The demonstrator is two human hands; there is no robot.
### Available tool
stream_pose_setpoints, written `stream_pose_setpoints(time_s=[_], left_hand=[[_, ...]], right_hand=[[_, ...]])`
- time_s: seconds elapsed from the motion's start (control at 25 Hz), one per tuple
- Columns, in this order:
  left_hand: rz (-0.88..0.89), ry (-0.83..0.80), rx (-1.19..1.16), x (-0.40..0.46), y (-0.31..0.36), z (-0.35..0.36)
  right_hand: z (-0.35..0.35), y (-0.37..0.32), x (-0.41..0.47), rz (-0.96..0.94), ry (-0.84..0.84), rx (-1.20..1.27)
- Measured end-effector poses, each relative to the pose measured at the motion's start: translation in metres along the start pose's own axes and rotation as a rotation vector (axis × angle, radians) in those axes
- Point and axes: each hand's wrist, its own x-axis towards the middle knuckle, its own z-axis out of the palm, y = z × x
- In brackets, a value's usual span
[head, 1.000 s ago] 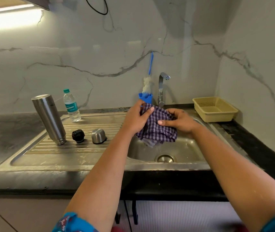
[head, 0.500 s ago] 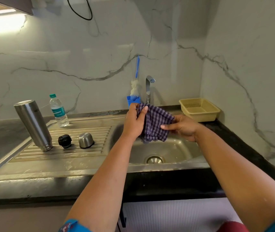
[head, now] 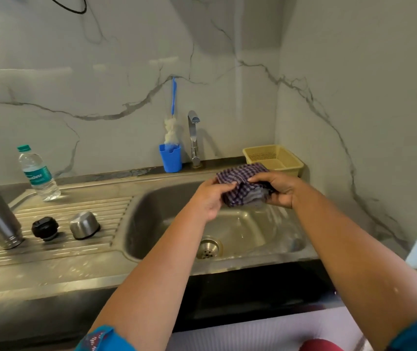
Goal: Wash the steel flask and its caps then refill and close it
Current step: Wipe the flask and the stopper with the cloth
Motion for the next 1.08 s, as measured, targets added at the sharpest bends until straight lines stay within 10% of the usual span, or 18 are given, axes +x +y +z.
stream_pose_setpoints(time_s=[0.6,0.8,1.08], left_hand=[[0.373,0.086,0.859,0.194,0.034,0.090],[0.318,-0.018,1.496,0.223,0.022,0.077],[0.431,0.014,1.391,0.214,-0.003,0.054]], right_hand=[[-0.105,-0.079,0.121,-0.466,0.612,-0.709],[-0.105,-0.052,0.161,-0.163,0.533,-1.633],[-0.090,-0.052,0.145,-0.168,0.400,-1.452]])
